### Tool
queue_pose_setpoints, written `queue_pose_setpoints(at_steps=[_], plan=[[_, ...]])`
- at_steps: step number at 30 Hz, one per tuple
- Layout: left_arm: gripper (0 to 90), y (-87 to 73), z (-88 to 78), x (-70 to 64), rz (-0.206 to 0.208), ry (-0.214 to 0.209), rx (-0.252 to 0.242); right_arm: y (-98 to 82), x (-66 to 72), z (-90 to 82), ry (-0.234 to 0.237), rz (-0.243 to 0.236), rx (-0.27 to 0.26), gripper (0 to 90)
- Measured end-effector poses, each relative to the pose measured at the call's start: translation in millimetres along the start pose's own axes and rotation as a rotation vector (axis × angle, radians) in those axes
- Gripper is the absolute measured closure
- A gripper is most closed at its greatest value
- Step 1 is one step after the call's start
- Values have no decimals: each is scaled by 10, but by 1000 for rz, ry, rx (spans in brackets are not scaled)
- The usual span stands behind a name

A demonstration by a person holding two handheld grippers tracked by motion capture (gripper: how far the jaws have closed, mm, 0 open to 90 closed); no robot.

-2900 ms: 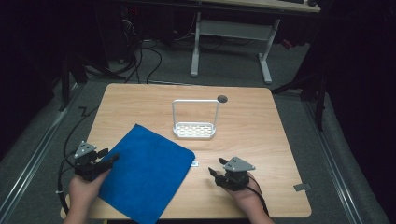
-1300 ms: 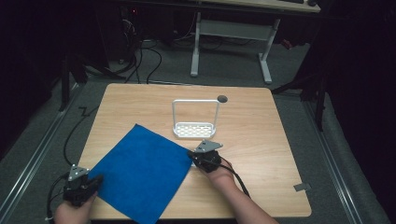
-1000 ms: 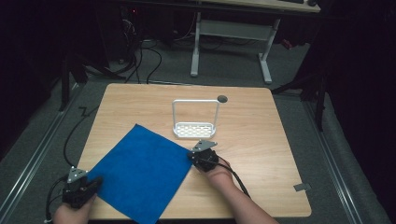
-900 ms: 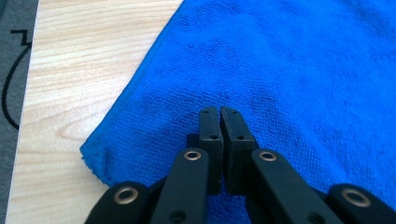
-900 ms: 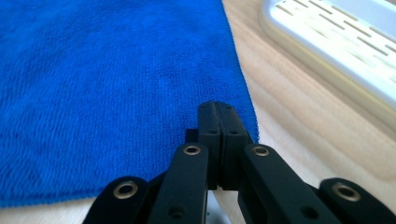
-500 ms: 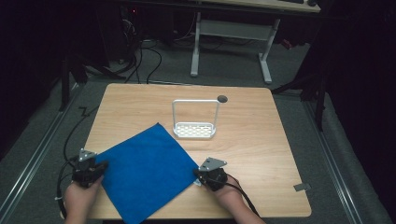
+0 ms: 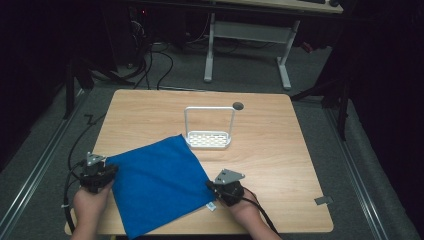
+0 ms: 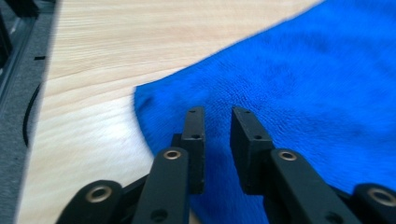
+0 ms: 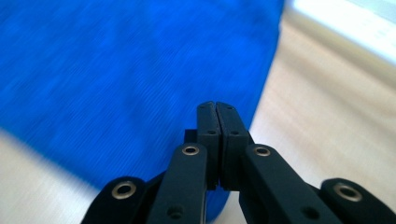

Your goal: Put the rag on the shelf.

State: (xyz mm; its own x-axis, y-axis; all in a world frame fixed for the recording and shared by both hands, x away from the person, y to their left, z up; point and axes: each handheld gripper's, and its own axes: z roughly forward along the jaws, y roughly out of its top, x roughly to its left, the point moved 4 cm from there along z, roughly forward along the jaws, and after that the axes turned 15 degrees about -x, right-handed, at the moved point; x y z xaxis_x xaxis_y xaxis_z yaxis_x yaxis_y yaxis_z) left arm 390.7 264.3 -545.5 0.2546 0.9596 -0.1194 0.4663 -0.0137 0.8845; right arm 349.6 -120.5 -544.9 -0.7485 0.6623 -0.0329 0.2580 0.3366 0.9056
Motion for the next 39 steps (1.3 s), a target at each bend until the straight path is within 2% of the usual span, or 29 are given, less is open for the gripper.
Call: queue_pose_setpoints(at_steps=[1, 2, 3, 4, 5, 6, 7, 8, 11, 13, 16, 17, 19, 20, 21, 24, 28, 29, 30, 32, 35, 39], plan=[[755, 0, 0, 0, 0, 0, 0, 35, -39, 62, -7, -2, -2, 895], [755, -27, -44, -25, -10, -19, 5, 35, -39, 62, -7, -2, -2, 895], [754, -73, -79, -82, -3, -38, 22, 70, -74, 134, -11, -7, -1, 894], [757, -135, -105, -177, 30, -66, 53, 136, -163, 317, -28, -15, 9, 892], [759, -135, -105, -177, 30, -66, 53, 136, -163, 317, -28, -15, 9, 892], [762, -186, -114, -258, 57, -77, 76, 176, -254, 480, -35, -2, 27, 892], [762, -186, -114, -258, 57, -77, 76, 176, -254, 480, -35, -2, 27, 892], [766, -208, -124, -289, 83, -72, 73, 203, -316, 612, -40, 5, 40, 893], [787, -216, -139, -290, 80, -77, 75, 207, -340, 693, -36, 1, 67, 893], [793, -237, -164, -307, 97, -82, 69, 185, -331, 698, -28, 0, 80, 900], [794, -245, -175, -334, 106, -90, 71, 154, -305, 629, -26, -12, 83, 900], [799, -259, -191, -393, 104, -115, 75, 101, -277, 519, -25, -21, 76, 900], [804, -269, -202, -485, 130, -139, 87, 35, -247, 373, -27, -34, 77, 900], [804, -269, -202, -485, 130, -139, 87, 35, -247, 373, -27, -34, 77, 900], [804, -276, -208, -548, 148, -152, 94, -36, -236, 205, -34, -38, 82, 900], [806, -282, -182, -732, 181, -188, 98, -118, -241, 19, -43, -20, 84, 900], [808, -244, -74, -890, 204, -224, 104, -220, -292, -213, -64, 1, 92, 900], [809, -244, -74, -890, 204, -224, 104, -220, -292, -213, -64, 1, 92, 900], [812, -221, -6, -960, 215, -243, 103, -266, -317, -314, -82, 9, 95, 900], [813, -205, 36, -1002, 217, -254, 103, -280, -326, -342, -88, 14, 92, 900], [823, -160, 161, -1115, 230, -280, 100, -350, -395, -488, -125, 32, 91, 900], [831, -126, 259, -1205, 240, -297, 94, -402, -444, -598, -157, 43, 92, 900]])
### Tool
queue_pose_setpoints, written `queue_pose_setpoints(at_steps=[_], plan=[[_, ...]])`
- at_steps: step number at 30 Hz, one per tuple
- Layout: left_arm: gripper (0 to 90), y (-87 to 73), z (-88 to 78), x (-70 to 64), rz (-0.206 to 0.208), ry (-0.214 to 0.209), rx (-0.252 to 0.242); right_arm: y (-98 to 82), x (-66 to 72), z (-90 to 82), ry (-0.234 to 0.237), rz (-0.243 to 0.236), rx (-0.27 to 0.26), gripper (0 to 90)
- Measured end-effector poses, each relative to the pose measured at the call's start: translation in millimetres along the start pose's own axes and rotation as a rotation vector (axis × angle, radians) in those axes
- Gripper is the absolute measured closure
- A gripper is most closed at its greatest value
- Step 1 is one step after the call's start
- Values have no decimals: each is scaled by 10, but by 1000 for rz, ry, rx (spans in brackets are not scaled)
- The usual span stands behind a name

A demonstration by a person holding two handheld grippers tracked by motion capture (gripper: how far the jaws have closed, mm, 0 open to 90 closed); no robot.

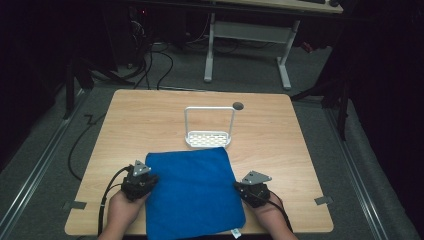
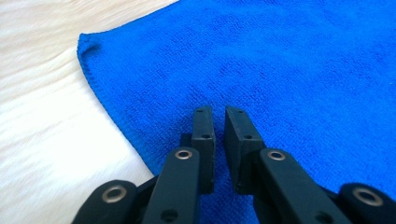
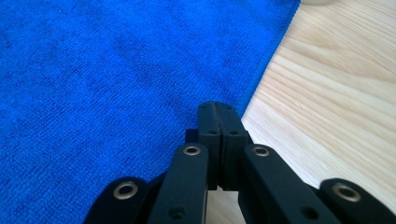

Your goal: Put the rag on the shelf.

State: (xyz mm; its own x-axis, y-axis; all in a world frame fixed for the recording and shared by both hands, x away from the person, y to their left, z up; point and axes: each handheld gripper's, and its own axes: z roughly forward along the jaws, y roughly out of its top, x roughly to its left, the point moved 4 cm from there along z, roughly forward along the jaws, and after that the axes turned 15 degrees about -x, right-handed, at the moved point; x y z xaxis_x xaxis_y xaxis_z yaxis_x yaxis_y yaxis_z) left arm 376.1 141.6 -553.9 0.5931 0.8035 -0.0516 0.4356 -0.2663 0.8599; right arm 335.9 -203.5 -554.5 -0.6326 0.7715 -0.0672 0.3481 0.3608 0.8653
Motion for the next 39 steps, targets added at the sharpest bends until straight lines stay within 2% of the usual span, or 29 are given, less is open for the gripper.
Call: queue_pose_setpoints(at_steps=[9, 11, 14, 15, 17, 21, 22, 23, 26, 28, 30, 31, 32, 33, 34, 36, 39], plan=[[849, 142, 259, -158, 30, -50, -2, -116, -116, -193, -49, 24, 1, 900], [849, 162, 302, -214, 41, -63, -7, -165, -181, -275, -65, 46, 4, 900], [848, 162, 311, -242, 55, -62, -12, -188, -221, -306, -66, 68, -3, 900], [848, 158, 308, -241, 57, -64, -14, -195, -238, -315, -61, 92, -6, 900], [848, 155, 305, -234, 50, -66, -16, -193, -239, -315, -61, 95, -6, 900], [840, 138, 285, -225, 45, -45, -27, -148, -267, -324, -69, 107, -43, 878], [829, 129, 264, -209, 45, -34, -28, -131, -301, -327, -76, 132, -62, 856], [814, 129, 264, -209, 45, -34, -28, -131, -301, -327, -76, 132, -62, 856], [772, 139, 175, -150, 24, 0, -76, -113, -346, -304, -78, 151, -81, 820], [756, 140, 149, -124, 10, 5, -84, -106, -352, -293, -76, 152, -85, 809], [719, 108, 95, -55, -21, 17, -91, -78, -329, -242, -64, 125, -90, 779], [699, 108, 95, -55, -21, 17, -91, -78, -329, -242, -64, 125, -90, 779], [669, 94, 75, -2, -44, 33, -98, -63, -292, -190, -54, 94, -84, 773], [660, 94, 75, -2, -44, 33, -98, -63, -292, -190, -54, 94, -84, 773], [660, 97, 70, 37, -66, 36, -107, -57, -276, -159, -47, 78, -79, 773], [629, 113, 82, 107, -96, 46, -127, -72, -244, -65, -62, 43, -26, 774], [593, 128, 124, 155, -115, 57, -123, -67, -243, -60, -63, 53, -26, 775]])
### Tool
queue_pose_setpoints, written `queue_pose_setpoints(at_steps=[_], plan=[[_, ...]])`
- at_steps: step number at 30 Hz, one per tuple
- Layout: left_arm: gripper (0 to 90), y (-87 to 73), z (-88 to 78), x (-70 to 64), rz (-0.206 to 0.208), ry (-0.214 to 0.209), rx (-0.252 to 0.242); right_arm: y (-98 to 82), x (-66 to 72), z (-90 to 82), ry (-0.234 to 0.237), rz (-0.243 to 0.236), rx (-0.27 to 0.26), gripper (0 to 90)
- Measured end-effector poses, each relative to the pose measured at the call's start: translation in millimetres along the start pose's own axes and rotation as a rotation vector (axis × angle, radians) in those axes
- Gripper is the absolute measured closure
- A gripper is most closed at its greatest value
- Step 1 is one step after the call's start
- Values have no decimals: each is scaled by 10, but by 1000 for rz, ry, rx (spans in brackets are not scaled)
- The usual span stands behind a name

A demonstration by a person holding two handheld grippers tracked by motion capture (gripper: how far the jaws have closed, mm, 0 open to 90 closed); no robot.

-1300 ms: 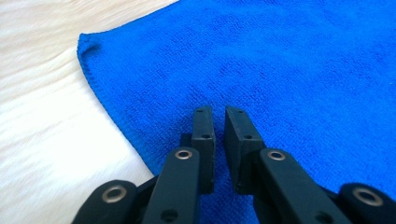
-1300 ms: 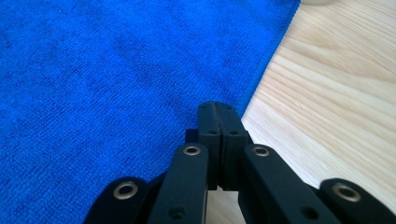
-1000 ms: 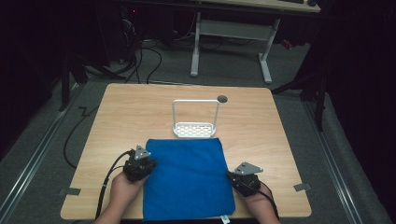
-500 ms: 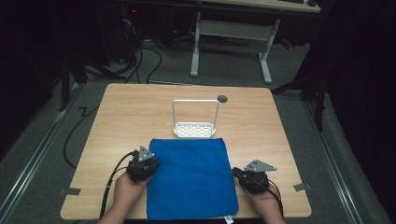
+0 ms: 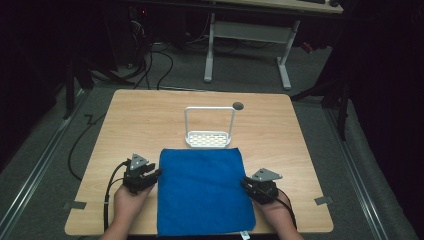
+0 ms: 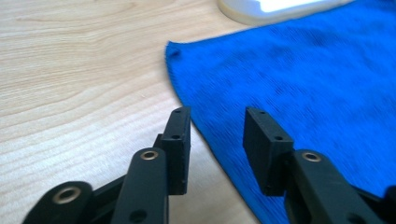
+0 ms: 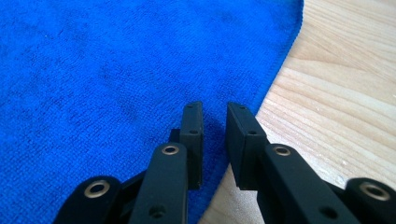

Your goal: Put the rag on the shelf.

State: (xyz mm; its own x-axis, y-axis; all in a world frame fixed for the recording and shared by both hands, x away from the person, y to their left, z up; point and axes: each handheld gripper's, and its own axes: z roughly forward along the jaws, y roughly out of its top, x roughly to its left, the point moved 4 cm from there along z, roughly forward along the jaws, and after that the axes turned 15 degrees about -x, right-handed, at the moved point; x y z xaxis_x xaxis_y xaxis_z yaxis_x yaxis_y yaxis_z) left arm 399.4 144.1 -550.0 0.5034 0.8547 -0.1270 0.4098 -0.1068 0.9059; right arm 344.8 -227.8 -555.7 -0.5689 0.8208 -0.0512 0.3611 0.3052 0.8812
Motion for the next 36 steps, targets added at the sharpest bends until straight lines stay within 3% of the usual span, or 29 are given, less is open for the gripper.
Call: queue_pose_setpoints(at_steps=[1, 8, 10, 14, 17, 20, 22, 23, 25, 26, 27, 28, 29, 30, 34, 36], plan=[[584, 31, 69, 21, -25, -8, -1, -7, 2, -15, -6, -5, 3, 775], [545, 138, 365, 4, -3, 0, -2, -55, -26, -105, -11, 6, 2, 775], [549, 160, 513, -8, 36, 11, 14, -82, -34, -160, -20, 11, 5, 774], [573, 191, 642, -1, 56, 21, 26, -100, -38, -197, -26, 19, 7, 774], [600, 246, 792, 5, 98, 21, 37, -106, -42, -209, -32, 22, 7, 774], [616, 265, 841, -5, 105, 8, 35, -104, -37, -206, -35, 23, 9, 774], [690, 276, 865, 3, 104, 6, 31, -100, -36, -202, -37, 24, 11, 774], [690, 279, 868, 20, 97, 6, 29, -99, -37, -200, -38, 24, 12, 774], [793, 289, 867, 78, 49, 11, 21, -96, -36, -194, -43, 29, 13, 778], [807, 289, 867, 78, 49, 11, 21, -96, -36, -194, -43, 29, 13, 778], [830, 300, 850, 126, 14, 11, 2, -94, -32, -192, -47, 30, 14, 782], [834, 300, 850, 126, 14, 11, 2, -94, -32, -192, -47, 30, 14, 782], [842, 306, 835, 172, -34, 5, -13, -93, -29, -191, -51, 33, 14, 784], [852, 310, 831, 181, -46, 1, -22, -93, -29, -191, -53, 36, 14, 785], [873, 312, 832, 171, -40, -9, -23, -83, -21, -193, -54, 45, 14, 783], [792, 318, 837, 158, -37, -27, -37, 10, -45, -198, -71, 51, -27, 765]])
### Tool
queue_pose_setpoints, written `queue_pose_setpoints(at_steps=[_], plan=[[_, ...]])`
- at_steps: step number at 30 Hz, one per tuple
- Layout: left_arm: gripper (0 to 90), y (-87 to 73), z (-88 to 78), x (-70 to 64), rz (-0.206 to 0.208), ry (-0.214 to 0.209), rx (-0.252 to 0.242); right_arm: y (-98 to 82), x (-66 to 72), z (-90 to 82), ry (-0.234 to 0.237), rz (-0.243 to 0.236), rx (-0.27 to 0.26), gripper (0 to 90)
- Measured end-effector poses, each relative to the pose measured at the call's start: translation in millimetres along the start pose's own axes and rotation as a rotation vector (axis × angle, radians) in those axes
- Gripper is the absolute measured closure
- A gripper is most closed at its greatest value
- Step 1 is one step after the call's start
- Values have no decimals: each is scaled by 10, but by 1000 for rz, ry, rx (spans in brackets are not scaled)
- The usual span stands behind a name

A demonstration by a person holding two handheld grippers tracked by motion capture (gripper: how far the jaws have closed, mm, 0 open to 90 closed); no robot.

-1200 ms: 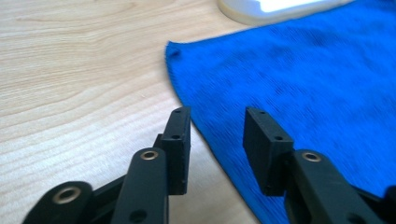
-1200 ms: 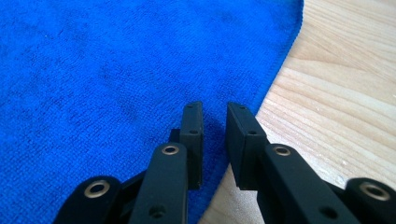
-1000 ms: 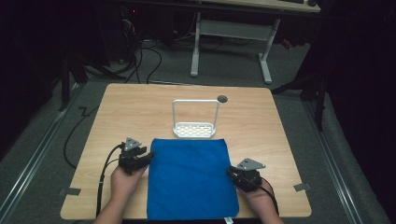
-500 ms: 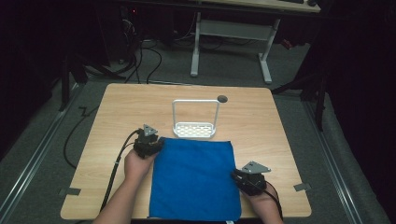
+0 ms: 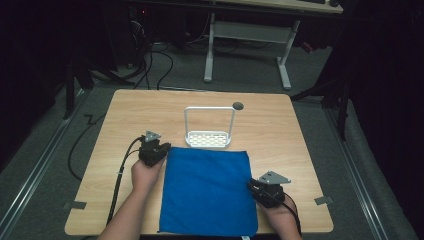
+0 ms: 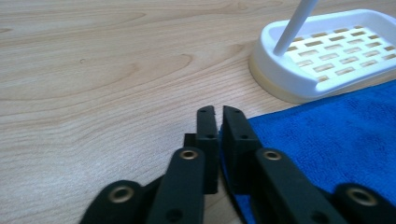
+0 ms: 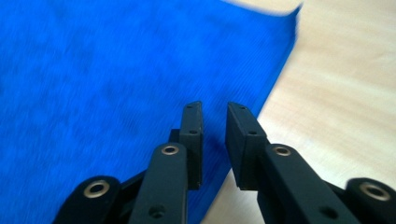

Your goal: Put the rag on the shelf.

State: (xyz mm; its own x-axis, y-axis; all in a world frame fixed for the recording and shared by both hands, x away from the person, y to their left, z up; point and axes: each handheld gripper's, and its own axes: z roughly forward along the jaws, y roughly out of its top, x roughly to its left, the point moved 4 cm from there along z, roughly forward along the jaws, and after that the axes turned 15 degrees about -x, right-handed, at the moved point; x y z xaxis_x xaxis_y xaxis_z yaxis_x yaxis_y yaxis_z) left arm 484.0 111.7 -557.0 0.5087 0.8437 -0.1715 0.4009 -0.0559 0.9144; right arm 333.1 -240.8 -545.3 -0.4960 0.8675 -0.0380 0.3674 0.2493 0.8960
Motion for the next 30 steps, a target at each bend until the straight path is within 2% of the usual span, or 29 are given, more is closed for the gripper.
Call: queue_pose_setpoints(at_steps=[1, 2, 3, 4, 5, 6, 8, 10, 11, 12, 14, 17, 18, 19, 22, 24, 25, 26, 27, 30], plan=[[738, 2, 5, -15, 7, -30, -2, 29, -12, 9, -6, 0, -6, 761], [700, 2, 5, -15, 7, -30, -2, 29, -12, 9, -6, 0, -6, 761], [665, -5, 45, -49, 43, -54, 34, 106, -57, 58, -20, 2, -13, 746], [650, -5, 45, -49, 43, -54, 34, 106, -57, 58, -20, 2, -13, 746], [650, -13, 73, -70, 63, -61, 62, 128, -79, 81, -24, 0, -17, 741], [636, -14, 90, -92, 91, -61, 68, 154, -108, 117, -29, 9, -20, 724], [664, -11, 107, -104, 115, -37, 68, 203, -196, 223, -51, 11, -25, 682], [754, -10, 106, -91, 103, -28, 67, 276, -305, 363, -93, 18, -25, 643], [754, -11, 105, -88, 98, -30, 67, 276, -305, 363, -93, 18, -25, 643], [804, -13, 105, -96, 110, -29, 69, 339, -381, 466, -111, 33, -32, 620], [831, -15, 105, -102, 112, -32, 68, 362, -413, 525, -112, 43, -29, 618], [865, -18, 99, -98, 105, -36, 70, 376, -498, 755, -115, 65, 6, 613], [870, -18, 99, -98, 105, -36, 70, 376, -498, 755, -115, 65, 6, 613], [874, -19, 97, -97, 103, -37, 69, 355, -529, 850, -119, 82, 16, 616], [879, -21, 92, -95, 100, -38, 68, 345, -544, 918, -112, 88, 8, 666], [881, -19, 86, -91, 99, -41, 70, 333, -533, 935, -107, 94, 13, 759], [882, -19, 86, -91, 99, -41, 70, 333, -533, 935, -107, 94, 13, 759], [882, -18, 80, -92, 105, -42, 72, 320, -518, 941, -100, 92, 21, 810], [883, -16, 69, -95, 115, -43, 74, 314, -482, 934, -96, 68, 13, 884], [885, -10, 54, -89, 101, -44, 67, 330, -458, 914, -83, 68, -4, 888]])
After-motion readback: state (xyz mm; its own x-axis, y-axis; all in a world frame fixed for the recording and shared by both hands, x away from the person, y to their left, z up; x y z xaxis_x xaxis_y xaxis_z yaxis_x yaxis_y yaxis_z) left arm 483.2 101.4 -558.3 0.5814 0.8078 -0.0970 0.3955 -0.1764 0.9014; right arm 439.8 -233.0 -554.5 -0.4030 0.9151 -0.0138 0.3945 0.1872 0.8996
